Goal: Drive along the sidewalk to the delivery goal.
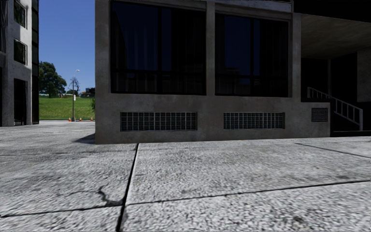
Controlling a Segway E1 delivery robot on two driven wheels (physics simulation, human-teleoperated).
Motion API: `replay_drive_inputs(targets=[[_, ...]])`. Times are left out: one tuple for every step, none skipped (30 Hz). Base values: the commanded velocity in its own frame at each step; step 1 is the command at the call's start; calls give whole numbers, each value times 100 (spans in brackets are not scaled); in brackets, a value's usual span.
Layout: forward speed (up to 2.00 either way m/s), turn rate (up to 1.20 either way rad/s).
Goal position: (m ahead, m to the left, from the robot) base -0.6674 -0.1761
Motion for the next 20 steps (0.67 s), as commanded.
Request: replay_drive_inputs(targets=[[0,0],[0,0],[0,0],[0,0],[0,0],[0,0],[0,0],[0,0],[0,0],[0,0],[0,0],[0,0],[0,0],[0,0],[0,0],[0,0],[0,0],[0,0],[0,0],[0,0]])
